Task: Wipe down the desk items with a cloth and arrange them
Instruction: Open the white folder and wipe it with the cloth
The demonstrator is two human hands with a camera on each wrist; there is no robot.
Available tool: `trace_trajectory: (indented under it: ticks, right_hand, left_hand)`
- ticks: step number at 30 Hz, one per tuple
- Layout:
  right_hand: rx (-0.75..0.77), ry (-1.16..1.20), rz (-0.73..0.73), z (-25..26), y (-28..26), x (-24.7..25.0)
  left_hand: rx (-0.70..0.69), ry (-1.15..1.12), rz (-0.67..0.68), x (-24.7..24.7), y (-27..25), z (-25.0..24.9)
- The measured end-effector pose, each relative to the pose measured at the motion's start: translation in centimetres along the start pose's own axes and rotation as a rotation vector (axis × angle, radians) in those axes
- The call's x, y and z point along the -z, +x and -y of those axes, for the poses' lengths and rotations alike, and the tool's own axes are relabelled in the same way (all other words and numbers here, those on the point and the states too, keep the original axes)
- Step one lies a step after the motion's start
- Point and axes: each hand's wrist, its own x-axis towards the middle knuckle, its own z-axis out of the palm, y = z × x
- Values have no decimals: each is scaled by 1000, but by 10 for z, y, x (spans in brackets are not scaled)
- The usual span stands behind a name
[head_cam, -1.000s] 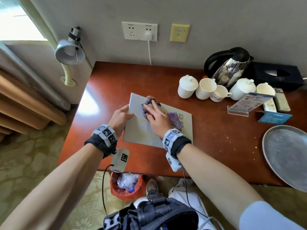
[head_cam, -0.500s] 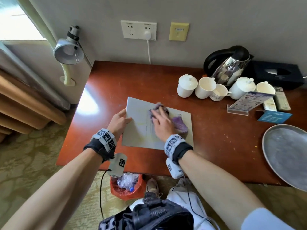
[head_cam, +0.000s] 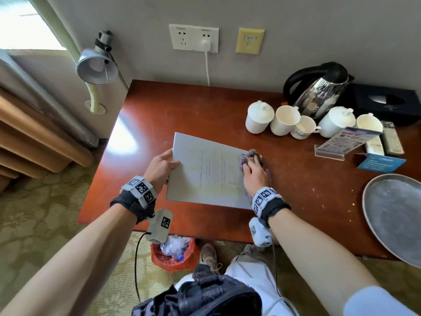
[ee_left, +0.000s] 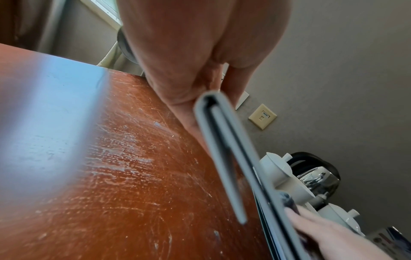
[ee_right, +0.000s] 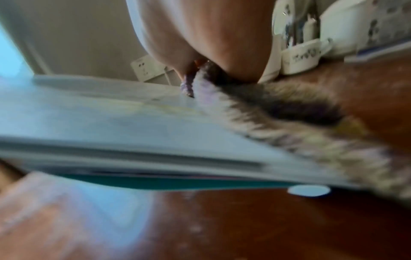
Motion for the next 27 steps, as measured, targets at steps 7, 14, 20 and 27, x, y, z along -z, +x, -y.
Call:
trace_trajectory:
  ticks: [7,14,20,27]
  right_hand:
    - [416,67,118,92,-17,-31]
    - [655,-25,293,111,-5,-39]
    - [500,164,246,9,4,-1]
    - [131,2,99,22,3,-10]
  left_hand:
    - [-17,1,-16,-2,-3,0]
    - [16,21,-56,0,-3,1]
    - [86,5,-62,1,-4,22]
    - [57,-8,-82,-1,2,18]
